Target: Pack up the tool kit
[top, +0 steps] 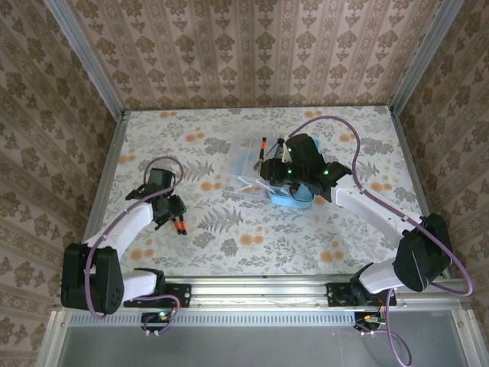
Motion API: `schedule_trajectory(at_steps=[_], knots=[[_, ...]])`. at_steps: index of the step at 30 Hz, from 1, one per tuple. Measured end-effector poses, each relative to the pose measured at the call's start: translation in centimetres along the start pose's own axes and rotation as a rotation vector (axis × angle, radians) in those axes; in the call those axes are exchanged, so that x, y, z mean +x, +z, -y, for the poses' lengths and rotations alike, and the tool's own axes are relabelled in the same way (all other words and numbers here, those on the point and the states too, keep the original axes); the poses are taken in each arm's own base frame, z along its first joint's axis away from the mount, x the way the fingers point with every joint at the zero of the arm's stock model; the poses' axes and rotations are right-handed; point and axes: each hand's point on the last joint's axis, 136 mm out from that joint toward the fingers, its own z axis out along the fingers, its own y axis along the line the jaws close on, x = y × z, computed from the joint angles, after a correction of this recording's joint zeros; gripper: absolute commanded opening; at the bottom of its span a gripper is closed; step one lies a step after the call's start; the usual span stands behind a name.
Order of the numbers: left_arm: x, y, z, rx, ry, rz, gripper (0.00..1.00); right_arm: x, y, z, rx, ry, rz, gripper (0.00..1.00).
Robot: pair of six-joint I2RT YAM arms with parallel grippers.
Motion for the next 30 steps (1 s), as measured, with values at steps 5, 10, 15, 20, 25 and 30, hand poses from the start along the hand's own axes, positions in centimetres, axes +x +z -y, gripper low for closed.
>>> schedule_trajectory(at_steps=[5, 10, 15, 20, 25, 30], knots=[[-0.9, 0.8, -0.9, -0.021, -0.029, 0.009, 0.33, 0.8, -0.5, 0.5, 0.003, 0.001, -0.004, 0.36], [-0.7, 2.0, -1.7, -0.034, -0.05, 0.0, 0.32, 0.7, -0.7, 0.3, -0.004, -0.001, 0.001, 0.36], [0.1, 3.4, -2.1, -0.048, -0.047, -0.039, 0.28, 0.7, -0.7, 0.3, -0.005, -0.001, 0.001, 0.37], [0.3, 3.8, -2.4, -0.054, -0.037, -0.048, 0.22, 1.1, -0.5, 0.6, -0.001, 0.0, -0.004, 0.37], [0.2, 3.7, -2.5, -0.054, -0.031, -0.046, 0.13, 0.9, -0.8, 0.5, -0.007, -0.001, 0.004, 0.37], [0.0, 3.4, -2.5, -0.054, -0.017, -0.036, 0.08, 0.4, -1.8, -0.2, -0.026, -0.007, 0.029, 0.38]])
